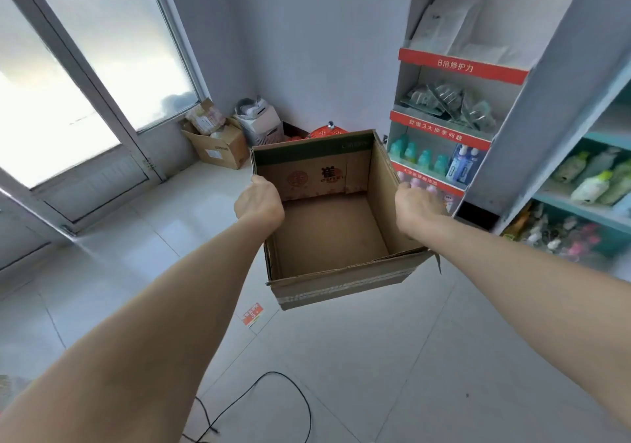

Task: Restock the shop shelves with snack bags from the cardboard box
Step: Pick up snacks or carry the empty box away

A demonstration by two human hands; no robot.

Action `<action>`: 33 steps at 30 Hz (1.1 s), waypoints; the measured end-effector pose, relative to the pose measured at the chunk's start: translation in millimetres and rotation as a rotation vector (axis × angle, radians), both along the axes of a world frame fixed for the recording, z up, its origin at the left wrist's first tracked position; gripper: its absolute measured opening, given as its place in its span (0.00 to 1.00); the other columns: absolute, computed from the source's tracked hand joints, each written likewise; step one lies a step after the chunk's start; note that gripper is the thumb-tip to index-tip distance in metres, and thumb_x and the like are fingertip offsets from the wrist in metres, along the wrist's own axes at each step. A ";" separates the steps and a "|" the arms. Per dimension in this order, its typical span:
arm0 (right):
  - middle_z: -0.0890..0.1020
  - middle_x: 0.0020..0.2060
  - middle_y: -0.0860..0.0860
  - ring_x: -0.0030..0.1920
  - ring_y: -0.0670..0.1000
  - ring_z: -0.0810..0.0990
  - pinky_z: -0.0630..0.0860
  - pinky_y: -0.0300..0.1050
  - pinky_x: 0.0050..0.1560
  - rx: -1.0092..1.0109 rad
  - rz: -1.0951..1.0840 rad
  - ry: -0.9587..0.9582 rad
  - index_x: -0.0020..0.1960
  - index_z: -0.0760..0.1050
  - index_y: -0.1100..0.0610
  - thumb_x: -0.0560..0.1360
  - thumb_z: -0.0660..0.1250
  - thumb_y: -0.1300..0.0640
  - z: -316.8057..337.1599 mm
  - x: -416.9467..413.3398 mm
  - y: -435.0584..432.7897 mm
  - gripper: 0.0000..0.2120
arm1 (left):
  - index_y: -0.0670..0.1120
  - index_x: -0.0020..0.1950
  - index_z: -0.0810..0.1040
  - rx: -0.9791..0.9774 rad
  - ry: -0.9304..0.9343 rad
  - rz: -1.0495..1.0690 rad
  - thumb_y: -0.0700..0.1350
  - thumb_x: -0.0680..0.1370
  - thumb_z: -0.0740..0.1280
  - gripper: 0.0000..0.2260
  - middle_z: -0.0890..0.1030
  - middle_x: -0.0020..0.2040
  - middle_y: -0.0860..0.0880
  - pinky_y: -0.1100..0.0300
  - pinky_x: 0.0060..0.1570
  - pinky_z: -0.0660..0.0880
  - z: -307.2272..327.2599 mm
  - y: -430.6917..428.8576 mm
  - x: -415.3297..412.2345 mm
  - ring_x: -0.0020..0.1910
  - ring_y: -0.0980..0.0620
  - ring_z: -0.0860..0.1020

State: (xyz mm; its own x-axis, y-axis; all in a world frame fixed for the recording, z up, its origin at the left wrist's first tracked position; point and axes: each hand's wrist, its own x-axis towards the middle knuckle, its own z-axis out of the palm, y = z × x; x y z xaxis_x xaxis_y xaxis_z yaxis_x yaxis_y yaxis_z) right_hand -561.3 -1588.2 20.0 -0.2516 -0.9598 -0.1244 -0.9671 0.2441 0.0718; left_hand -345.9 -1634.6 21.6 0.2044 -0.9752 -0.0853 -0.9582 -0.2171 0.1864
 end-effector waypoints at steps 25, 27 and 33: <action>0.77 0.59 0.63 0.58 0.62 0.77 0.75 0.50 0.52 0.070 0.153 -0.018 0.68 0.63 0.68 0.74 0.60 0.71 -52.2 -59.5 -541.7 0.22 | 0.35 0.76 0.52 0.059 0.001 0.106 0.32 0.76 0.61 0.30 0.71 0.67 0.36 0.49 0.59 0.71 -52.5 -502.1 -49.8 0.66 0.38 0.71; 0.77 0.58 0.63 0.58 0.62 0.77 0.74 0.50 0.51 0.077 0.157 -0.016 0.68 0.62 0.68 0.74 0.59 0.72 -65.9 -68.5 -582.6 0.22 | 0.35 0.76 0.52 0.073 0.012 0.111 0.32 0.76 0.61 0.30 0.70 0.67 0.36 0.49 0.60 0.71 -68.3 -541.6 -57.9 0.66 0.37 0.71; 0.77 0.58 0.63 0.57 0.61 0.77 0.72 0.49 0.46 0.114 0.126 -0.028 0.71 0.57 0.68 0.75 0.58 0.72 -110.2 -84.2 -694.4 0.25 | 0.36 0.76 0.51 0.118 0.047 0.125 0.31 0.76 0.60 0.31 0.69 0.69 0.37 0.50 0.61 0.69 -120.4 -651.9 -72.9 0.67 0.38 0.70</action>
State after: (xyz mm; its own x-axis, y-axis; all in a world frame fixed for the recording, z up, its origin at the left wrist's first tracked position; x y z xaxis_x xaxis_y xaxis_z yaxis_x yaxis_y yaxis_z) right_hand -645.5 -2282.6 -90.2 -0.1249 -0.9628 -0.2395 -0.9915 0.1125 0.0648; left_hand -418.9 -2286.6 -98.8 0.3166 -0.9250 -0.2101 -0.9132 -0.3572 0.1961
